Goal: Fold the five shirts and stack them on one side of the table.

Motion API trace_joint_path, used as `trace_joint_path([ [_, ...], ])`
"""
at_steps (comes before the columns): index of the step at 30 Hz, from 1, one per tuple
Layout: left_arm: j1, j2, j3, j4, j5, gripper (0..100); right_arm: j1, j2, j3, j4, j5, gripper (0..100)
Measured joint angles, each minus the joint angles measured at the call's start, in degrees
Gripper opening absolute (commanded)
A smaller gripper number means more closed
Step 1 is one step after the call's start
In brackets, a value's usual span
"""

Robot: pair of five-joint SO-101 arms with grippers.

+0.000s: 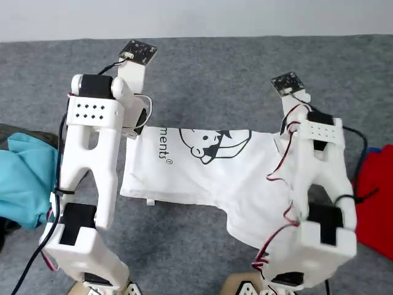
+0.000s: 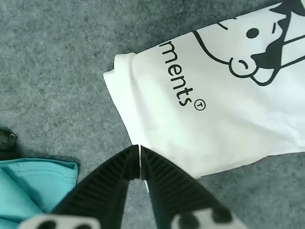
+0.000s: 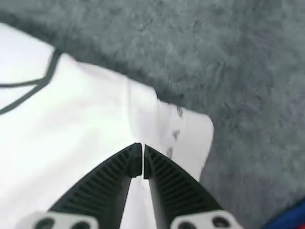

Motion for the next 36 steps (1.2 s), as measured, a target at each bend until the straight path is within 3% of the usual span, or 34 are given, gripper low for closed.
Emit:
trace_joint_path([
  [10,0.0,-1.58,0.0,0.18,0.0,1,-2.29,-21.63,0.0,17.32,-0.97,0.9],
  [15,0.0,-0.7,0.0,-1.05,0.0,1,-2.81,-27.87,0.88,20.75,-3.87,0.9],
  [27,0.0,19.87,-2.11,-13.63,-2.46,1,-2.64,-17.49,17.67,-5.71,-4.13,0.9],
  [33,-0.44,26.02,-11.52,-13.71,-3.34,1,-2.55,-13.01,17.67,-9.93,-4.13,0.9],
  [36,-1.49,27.08,-16.7,-12.75,-3.34,6,-2.64,-12.66,18.2,-10.99,-4.13,0.9],
])
